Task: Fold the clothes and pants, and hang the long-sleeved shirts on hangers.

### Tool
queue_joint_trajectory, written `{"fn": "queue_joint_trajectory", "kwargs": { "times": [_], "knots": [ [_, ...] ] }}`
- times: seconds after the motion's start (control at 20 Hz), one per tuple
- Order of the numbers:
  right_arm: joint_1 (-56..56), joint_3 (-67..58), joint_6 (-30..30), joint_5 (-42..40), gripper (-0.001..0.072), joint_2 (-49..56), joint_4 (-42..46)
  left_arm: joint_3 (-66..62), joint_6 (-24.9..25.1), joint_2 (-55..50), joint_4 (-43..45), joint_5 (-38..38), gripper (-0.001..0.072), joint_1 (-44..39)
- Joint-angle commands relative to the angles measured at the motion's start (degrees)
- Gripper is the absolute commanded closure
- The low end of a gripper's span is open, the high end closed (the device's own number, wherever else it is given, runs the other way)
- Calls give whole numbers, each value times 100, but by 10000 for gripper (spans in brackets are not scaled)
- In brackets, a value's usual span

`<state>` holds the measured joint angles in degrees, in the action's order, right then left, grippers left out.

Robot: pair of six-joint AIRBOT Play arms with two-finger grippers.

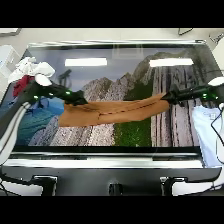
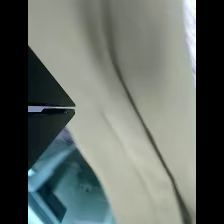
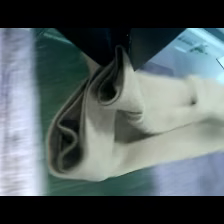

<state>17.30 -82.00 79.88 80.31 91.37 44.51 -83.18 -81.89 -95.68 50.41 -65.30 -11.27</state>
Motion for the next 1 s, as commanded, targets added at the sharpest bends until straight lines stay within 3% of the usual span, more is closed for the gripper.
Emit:
{"fn": "queue_joint_trajectory", "kwargs": {
  "times": [0.0, 0.25, 0.5, 0.6, 0.75, 0.85, 0.95],
  "knots": [
    [-262, -31, 164, 295, 675, -879, -214, 17, -271, -372, -442, 1386, 663, -1051],
    [-791, -31, 719, 385, 675, -2046, -212, 17, -927, -1150, -1484, 2114, 674, -2122],
    [-1471, -28, 1373, 437, 673, -2730, -136, -9, -879, -1768, -4166, 3814, 683, -3414],
    [-1620, -24, 1440, 393, 673, -2732, -87, -157, -573, -1895, -4854, 4229, 682, -3821],
    [-1626, -24, 1438, -138, 673, -2557, -59, -332, 50, -1937, -4889, 4225, 684, -3801],
    [-1663, -24, 1329, -389, 673, -2328, -376, -330, 614, -1891, -4745, 3665, 686, -3327],
    [-1947, -24, 1128, -621, 673, -2037, -789, -328, 651, -1725, -3773, 2802, 686, -2608]
  ]
}}
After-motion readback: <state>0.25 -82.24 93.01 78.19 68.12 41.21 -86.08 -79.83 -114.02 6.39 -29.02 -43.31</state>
